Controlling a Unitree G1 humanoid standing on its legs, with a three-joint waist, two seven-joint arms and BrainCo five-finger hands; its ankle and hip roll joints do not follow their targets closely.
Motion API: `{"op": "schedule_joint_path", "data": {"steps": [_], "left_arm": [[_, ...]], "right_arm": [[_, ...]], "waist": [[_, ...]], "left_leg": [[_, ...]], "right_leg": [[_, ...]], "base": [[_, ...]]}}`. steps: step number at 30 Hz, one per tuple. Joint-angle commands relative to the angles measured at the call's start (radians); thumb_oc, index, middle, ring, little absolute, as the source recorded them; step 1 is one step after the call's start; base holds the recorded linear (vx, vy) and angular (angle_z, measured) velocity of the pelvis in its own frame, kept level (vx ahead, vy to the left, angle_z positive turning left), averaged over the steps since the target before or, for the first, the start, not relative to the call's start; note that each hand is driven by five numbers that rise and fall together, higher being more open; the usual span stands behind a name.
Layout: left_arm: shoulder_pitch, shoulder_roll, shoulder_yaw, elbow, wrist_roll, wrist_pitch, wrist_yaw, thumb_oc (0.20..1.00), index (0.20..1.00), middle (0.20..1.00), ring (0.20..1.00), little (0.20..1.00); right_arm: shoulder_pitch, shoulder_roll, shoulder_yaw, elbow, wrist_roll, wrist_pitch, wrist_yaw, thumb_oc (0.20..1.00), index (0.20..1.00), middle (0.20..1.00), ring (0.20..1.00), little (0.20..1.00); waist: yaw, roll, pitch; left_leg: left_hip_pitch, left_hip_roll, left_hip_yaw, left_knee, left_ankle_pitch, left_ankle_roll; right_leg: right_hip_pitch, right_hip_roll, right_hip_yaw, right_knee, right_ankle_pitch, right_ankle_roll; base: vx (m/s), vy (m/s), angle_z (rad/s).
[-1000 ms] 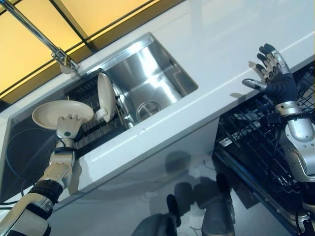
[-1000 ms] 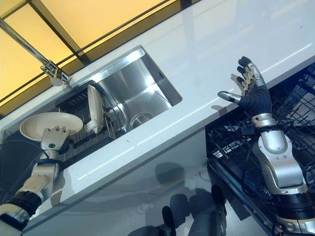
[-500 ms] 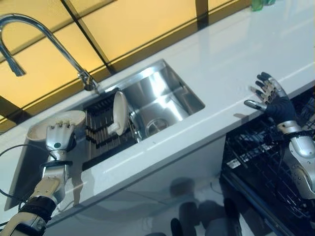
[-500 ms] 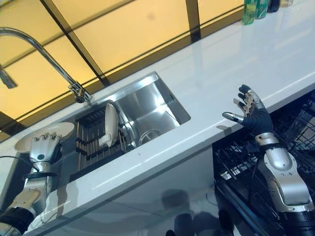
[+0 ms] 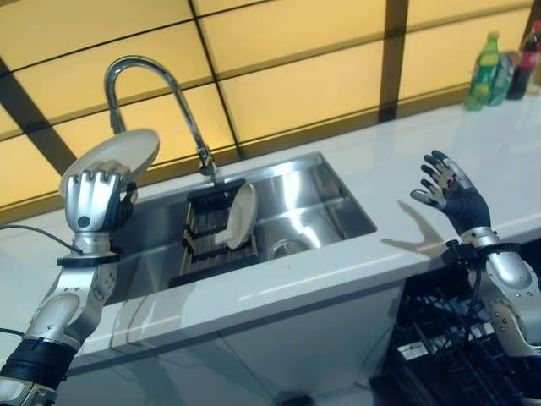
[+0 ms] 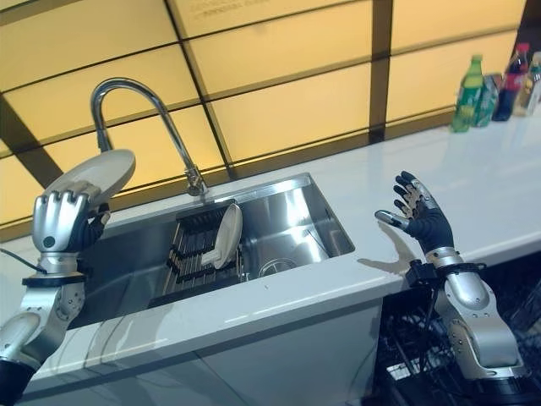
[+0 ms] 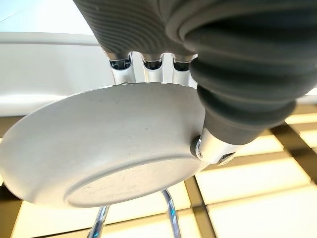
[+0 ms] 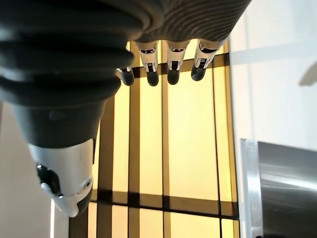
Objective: Pick up plates and place into dishwasher.
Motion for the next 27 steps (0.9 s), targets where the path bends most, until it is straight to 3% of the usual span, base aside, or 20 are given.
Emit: {"op": "schedule_joint_path", "data": {"steps": [1, 6, 11, 15, 20, 27], "left_arm": [[-0.074, 0.078, 0.039, -0.099, -0.06, -0.123, -0.081, 0.2, 0.2, 0.2, 0.2, 0.2], [-0.169, 0.053, -0.046, -0.203, -0.161, -0.276, -0.261, 0.2, 0.2, 0.2, 0.2, 0.2], [-0.261, 0.005, -0.134, -0.266, -0.557, -0.389, -0.646, 0.2, 0.2, 0.2, 0.2, 0.2], [-0.329, -0.02, -0.171, -0.304, -0.846, -0.363, -0.883, 0.2, 0.2, 0.2, 0.2, 0.2], [-0.375, -0.068, -0.18, -0.322, -1.088, -0.313, -1.052, 0.2, 0.2, 0.2, 0.2, 0.2], [-0.41, -0.1, -0.186, -0.32, -1.124, -0.284, -1.099, 0.2, 0.2, 0.2, 0.2, 0.2]], "right_arm": [[-0.156, 0.006, 0.044, -0.083, -0.021, -0.07, -0.034, 1.0, 1.0, 1.0, 1.0, 1.0], [-0.268, 0.039, 0.148, -0.077, -0.082, -0.073, -0.051, 1.0, 1.0, 1.0, 1.0, 1.0], [-0.364, 0.053, 0.243, -0.06, -0.109, -0.089, -0.034, 1.0, 1.0, 1.0, 1.0, 1.0], [-0.412, 0.04, 0.294, -0.043, -0.109, -0.105, -0.023, 1.0, 1.0, 1.0, 1.0, 1.0], [-0.405, 0.019, 0.311, -0.047, -0.066, -0.114, 0.042, 1.0, 1.0, 1.0, 1.0, 1.0], [-0.419, -0.011, 0.363, -0.084, -0.017, -0.095, 0.229, 1.0, 1.0, 1.0, 1.0, 1.0]], "waist": [[0.04, -0.026, -0.046], [0.076, -0.052, -0.067], [0.107, -0.07, -0.08], [0.115, -0.079, -0.092], [0.106, -0.086, -0.104], [0.099, -0.097, -0.115]], "left_leg": [[-0.026, -0.011, -0.013, 0.055, -0.056, 0.015], [-0.021, 0.004, -0.028, 0.052, -0.059, 0.012], [-0.022, 0.009, -0.041, 0.044, -0.06, 0.013], [-0.028, 0.007, -0.043, 0.043, -0.061, 0.014], [-0.037, 0.005, -0.031, 0.041, -0.063, 0.016], [-0.04, 0.001, -0.024, 0.033, -0.063, 0.02]], "right_leg": [[0.003, -0.007, -0.041, 0.106, -0.133, -0.03], [0.021, 0.018, -0.056, 0.094, -0.133, -0.031], [0.027, 0.036, -0.069, 0.084, -0.131, -0.029], [0.022, 0.042, -0.068, 0.079, -0.127, -0.026], [0.012, 0.045, -0.064, 0.07, -0.122, -0.023], [0.009, 0.045, -0.067, 0.064, -0.122, -0.021]], "base": [[-0.05, -0.188, 0.13], [-0.08, -0.162, 0.1], [-0.09, -0.104, 0.09], [-0.07, -0.056, 0.08], [-0.06, -0.035, 0.01], [-0.01, -0.004, 0.0]]}}
